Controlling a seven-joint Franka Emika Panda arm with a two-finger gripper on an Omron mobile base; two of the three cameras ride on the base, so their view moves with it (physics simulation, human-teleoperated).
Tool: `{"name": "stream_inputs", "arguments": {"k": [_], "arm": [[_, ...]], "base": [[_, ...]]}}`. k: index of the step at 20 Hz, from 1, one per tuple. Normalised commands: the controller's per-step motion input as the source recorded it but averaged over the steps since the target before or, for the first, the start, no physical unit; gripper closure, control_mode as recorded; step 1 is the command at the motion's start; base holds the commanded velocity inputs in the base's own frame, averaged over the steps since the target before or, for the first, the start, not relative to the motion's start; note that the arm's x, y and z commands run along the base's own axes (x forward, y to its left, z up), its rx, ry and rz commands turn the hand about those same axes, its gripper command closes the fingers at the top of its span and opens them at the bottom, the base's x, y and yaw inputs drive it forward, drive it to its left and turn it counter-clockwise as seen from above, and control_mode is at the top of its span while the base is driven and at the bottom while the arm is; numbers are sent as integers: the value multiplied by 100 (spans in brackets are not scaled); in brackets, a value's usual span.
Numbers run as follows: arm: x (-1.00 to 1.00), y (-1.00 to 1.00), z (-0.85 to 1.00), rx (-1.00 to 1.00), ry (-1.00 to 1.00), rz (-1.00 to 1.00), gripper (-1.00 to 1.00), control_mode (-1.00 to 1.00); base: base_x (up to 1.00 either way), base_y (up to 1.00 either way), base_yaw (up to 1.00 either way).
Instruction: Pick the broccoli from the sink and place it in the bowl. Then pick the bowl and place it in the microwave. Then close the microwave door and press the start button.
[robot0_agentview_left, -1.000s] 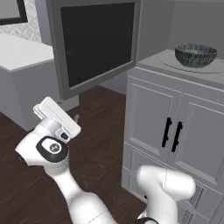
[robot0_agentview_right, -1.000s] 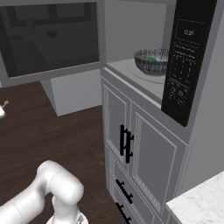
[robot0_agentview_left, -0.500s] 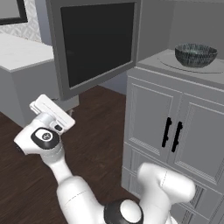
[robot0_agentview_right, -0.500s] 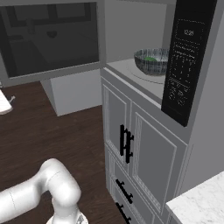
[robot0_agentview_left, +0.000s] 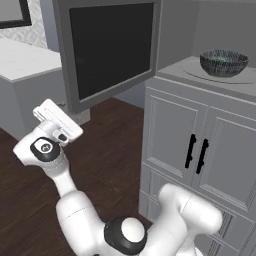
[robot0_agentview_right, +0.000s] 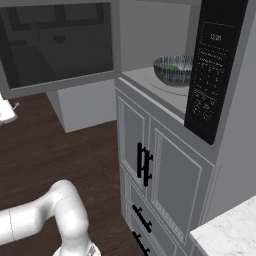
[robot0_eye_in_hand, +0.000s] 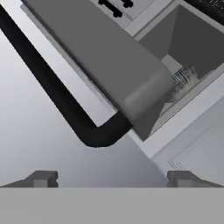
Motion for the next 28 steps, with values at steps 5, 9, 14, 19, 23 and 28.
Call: {"name": "stream_inputs", "arguments": {"k": [5, 9, 14, 19, 23, 28], "arm": [[32, -50, 2, 14, -21, -5, -100, -100], [5, -47, 17, 18, -28, 0, -100, -100], [0, -37, 31, 19, -35, 0, -100, -100], [-11, -74, 46, 27, -38, 0, -100, -100], [-4, -83, 45, 29, -35, 0, -100, -100], [0, -91, 38, 30, -30, 0, -100, -100]], "base": [[0, 0, 0], [0, 0, 0], [0, 0, 0], [0, 0, 0], [0, 0, 0], [0, 0, 0]]}}
